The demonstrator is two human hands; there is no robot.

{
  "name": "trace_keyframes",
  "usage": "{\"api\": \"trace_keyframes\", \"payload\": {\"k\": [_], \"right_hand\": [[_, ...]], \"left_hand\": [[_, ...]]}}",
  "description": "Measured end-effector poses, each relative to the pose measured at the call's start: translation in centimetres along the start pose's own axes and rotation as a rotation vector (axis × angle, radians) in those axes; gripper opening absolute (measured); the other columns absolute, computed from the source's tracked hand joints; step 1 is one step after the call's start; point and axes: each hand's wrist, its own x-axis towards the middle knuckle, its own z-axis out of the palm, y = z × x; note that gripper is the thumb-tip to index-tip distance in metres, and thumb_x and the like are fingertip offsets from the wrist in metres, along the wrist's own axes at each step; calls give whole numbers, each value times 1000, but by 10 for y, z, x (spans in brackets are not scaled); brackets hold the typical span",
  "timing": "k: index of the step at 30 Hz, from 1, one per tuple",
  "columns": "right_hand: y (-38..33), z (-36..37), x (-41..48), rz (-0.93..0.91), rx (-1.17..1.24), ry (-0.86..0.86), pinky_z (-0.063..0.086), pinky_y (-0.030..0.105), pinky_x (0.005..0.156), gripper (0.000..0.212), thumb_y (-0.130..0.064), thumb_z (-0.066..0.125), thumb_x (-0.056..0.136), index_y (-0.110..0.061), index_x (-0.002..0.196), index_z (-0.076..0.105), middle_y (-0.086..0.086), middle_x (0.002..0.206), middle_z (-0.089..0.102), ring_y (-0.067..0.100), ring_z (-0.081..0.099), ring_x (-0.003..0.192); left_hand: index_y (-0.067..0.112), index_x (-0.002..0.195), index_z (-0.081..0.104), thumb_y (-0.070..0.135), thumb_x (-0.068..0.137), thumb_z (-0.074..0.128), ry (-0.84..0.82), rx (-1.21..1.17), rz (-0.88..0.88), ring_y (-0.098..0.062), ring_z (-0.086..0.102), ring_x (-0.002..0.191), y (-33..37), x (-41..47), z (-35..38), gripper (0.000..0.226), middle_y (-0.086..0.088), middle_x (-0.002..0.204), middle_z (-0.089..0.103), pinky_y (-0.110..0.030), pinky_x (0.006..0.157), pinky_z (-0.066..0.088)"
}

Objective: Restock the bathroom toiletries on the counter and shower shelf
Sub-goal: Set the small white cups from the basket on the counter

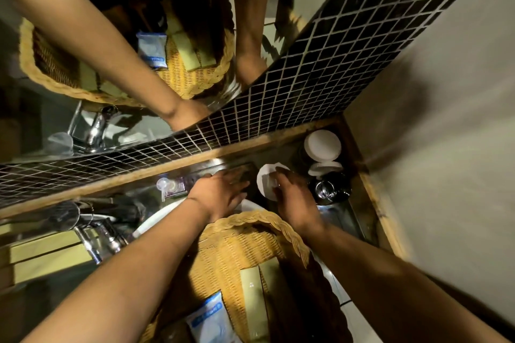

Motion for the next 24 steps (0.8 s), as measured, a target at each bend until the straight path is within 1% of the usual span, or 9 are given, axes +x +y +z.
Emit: {"api": "trace_keyframes", "payload": {"k": [2, 6, 9, 12, 15, 17, 19, 21, 24], "right_hand": [[2, 2, -1, 12, -3, -14, 43, 38, 110, 52, -12, 63, 92, -21, 141, 48, 8, 147, 48, 26, 47, 135], [7, 5, -1, 2, -45, -49, 35, 32, 115, 51, -9, 60, 92, -24, 140, 50, 6, 151, 44, 25, 41, 139], [10, 4, -1, -35, -38, -47, 39, 35, 112, 49, -8, 57, 92, -23, 138, 52, 5, 150, 45, 26, 44, 136], [12, 0, 1, -71, -41, -35, 39, 34, 112, 52, -3, 58, 89, -21, 137, 53, 6, 151, 44, 27, 44, 137], [11, 0, 4, -91, -64, -42, 32, 29, 114, 55, 0, 57, 89, -21, 139, 55, 6, 154, 41, 25, 40, 141], [9, 0, 5, -83, -86, -37, 28, 26, 114, 57, 0, 55, 90, -25, 142, 53, 2, 158, 36, 22, 34, 144], [7, -2, 2, -93, -102, -29, 32, 30, 113, 59, -4, 55, 91, -29, 145, 48, 0, 161, 30, 22, 31, 146], [7, -5, -5, -125, -103, -43, 34, 35, 113, 62, -12, 53, 94, -30, 151, 37, 1, 164, 21, 23, 22, 150], [14, -5, -19, -91, -143, -113, 24, 35, 118, 67, -23, 44, 100, -26, 159, 12, 1, 167, 4, 18, 5, 153]], "left_hand": [[47, 145, 40, 61, 100, 24, -3, -5, -4, -16, 29, 144, -1, -1, 2, 51, 14, 159, 28, -42, 104, 45], [45, 146, 41, 62, 99, 24, 0, -28, -38, -15, 33, 140, -1, -3, 5, 52, 14, 154, 37, -41, 102, 44], [43, 146, 41, 63, 99, 25, 14, -26, -47, -17, 38, 135, 0, -4, 5, 54, 11, 152, 40, -39, 100, 43], [40, 149, 36, 62, 99, 22, -12, -11, -37, -18, 37, 137, 0, -3, 6, 56, 9, 154, 37, -41, 102, 39], [37, 150, 33, 62, 99, 20, -36, 3, -42, -19, 35, 139, -1, -1, 7, 58, 9, 156, 35, -43, 105, 35], [36, 151, 32, 62, 99, 19, -48, 17, -48, -19, 33, 141, 0, 0, 7, 59, 8, 157, 33, -43, 107, 32], [36, 152, 30, 62, 99, 18, -67, 27, -51, -20, 31, 142, 1, 0, 5, 60, 8, 159, 31, -44, 110, 30], [36, 153, 28, 61, 99, 17, -77, 38, -48, -21, 31, 143, 3, 0, 1, 60, 7, 159, 31, -44, 110, 31], [35, 153, 27, 61, 99, 21, -47, 42, -45, -20, 31, 143, 5, -1, -4, 61, 7, 158, 32, -43, 109, 33]]}}
